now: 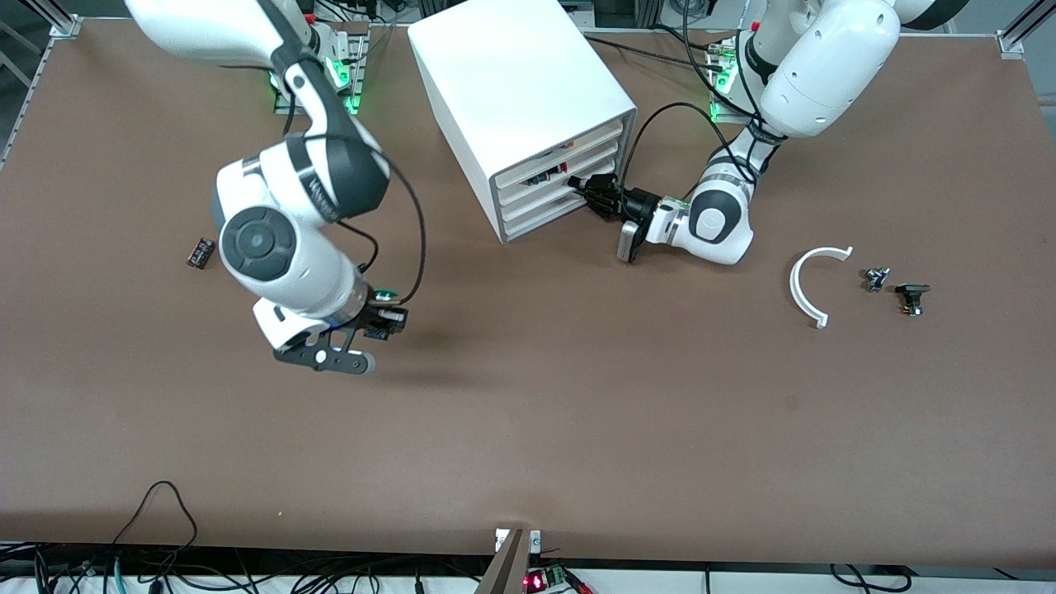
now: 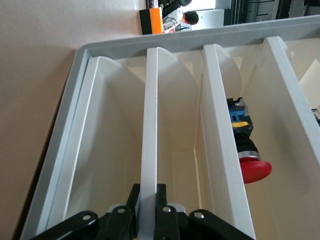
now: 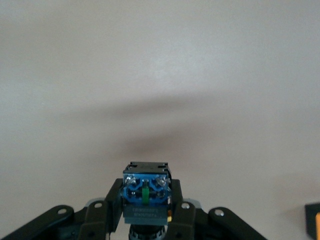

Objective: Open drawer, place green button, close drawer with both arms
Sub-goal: 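Carry the green button over the open drawer with the right gripper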

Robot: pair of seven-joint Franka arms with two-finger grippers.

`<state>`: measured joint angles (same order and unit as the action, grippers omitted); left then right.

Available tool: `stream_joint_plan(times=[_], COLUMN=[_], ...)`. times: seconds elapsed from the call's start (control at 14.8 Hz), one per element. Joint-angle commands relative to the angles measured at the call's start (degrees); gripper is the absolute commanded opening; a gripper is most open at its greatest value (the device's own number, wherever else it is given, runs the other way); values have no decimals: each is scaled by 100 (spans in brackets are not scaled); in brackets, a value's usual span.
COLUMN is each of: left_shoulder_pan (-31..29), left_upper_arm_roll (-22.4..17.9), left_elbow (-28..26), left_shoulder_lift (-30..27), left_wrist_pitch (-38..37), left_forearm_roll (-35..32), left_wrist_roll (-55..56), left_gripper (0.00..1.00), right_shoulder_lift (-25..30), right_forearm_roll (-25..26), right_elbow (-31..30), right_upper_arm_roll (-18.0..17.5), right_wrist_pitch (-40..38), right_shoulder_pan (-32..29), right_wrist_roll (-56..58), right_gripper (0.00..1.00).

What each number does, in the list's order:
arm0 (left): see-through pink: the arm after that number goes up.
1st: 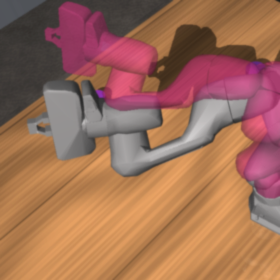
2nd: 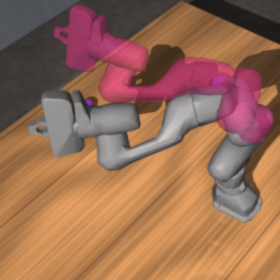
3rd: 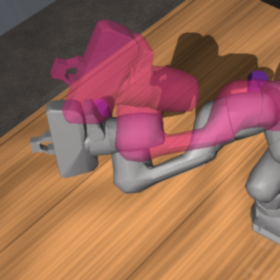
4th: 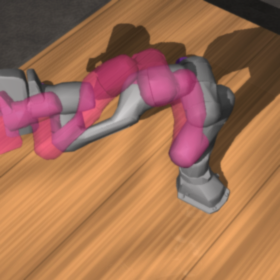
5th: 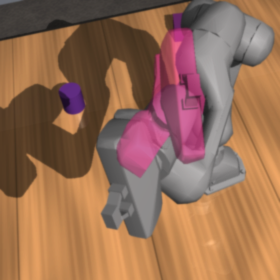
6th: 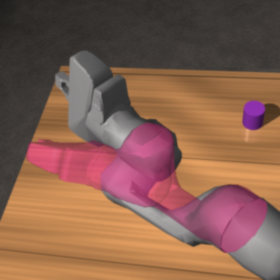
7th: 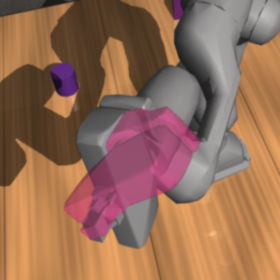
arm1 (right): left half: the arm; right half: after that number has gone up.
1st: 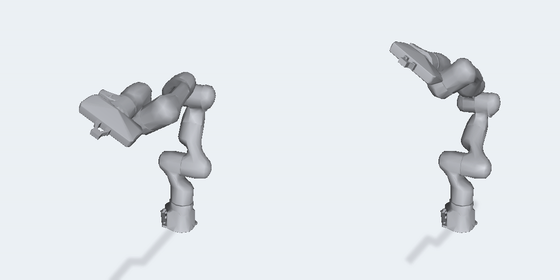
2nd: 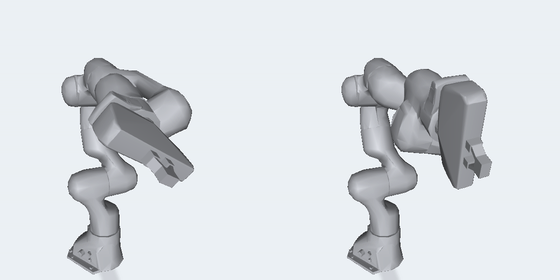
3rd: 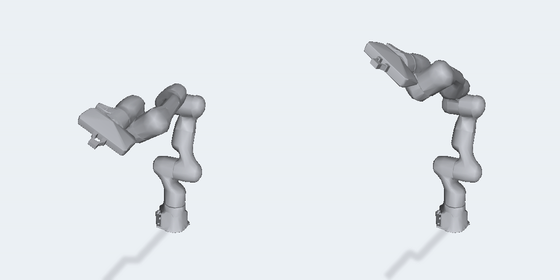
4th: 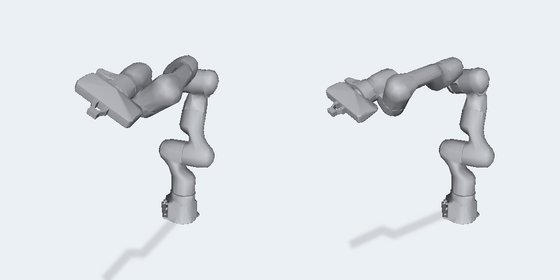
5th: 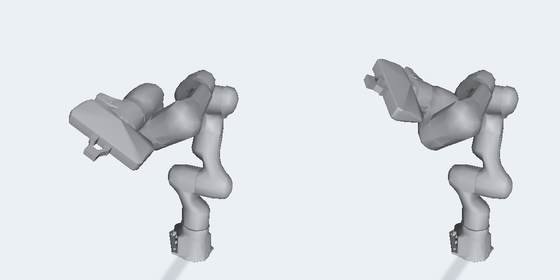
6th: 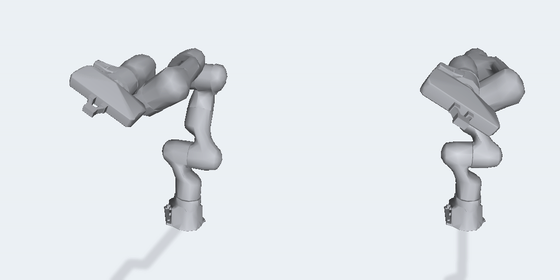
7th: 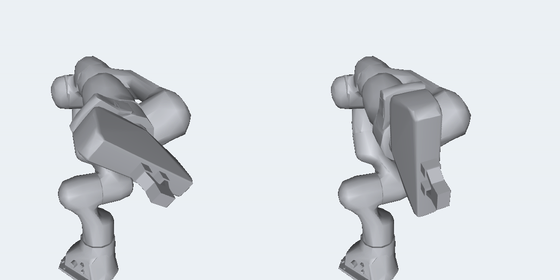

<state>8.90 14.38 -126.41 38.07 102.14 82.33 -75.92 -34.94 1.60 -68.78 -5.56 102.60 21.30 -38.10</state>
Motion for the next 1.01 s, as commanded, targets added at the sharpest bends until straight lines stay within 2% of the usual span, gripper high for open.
stream_joint_plan(times=[0.0,0.34,0.68,0.95], left_shoulder_pan=[-204,-248,-257,-292], left_upper_arm_roll=[-14,-321,-577,-744], left_elbow=[98,546,1073,1259], left_shoulder_lift=[-1,78,297,324], left_wrist_pitch=[-54,-54,-63,-80], left_forearm_roll=[179,82,-119,-217], left_wrist_roll=[-46,235,463,622], left_gripper=[0,0,0,0], right_shoulder_lift=[-39,-48,-170,-398], right_forearm_roll=[59,51,59,86], right_elbow=[382,593,743,743], right_upper_arm_roll=[11,11,29,46], right_wrist_pitch=[-310,-241,146,585], right_shoulder_pan=[268,909,1516,2008], right_wrist_roll=[-775,-2453,-4237,-5618], right_gripper=[0,0,0,0])
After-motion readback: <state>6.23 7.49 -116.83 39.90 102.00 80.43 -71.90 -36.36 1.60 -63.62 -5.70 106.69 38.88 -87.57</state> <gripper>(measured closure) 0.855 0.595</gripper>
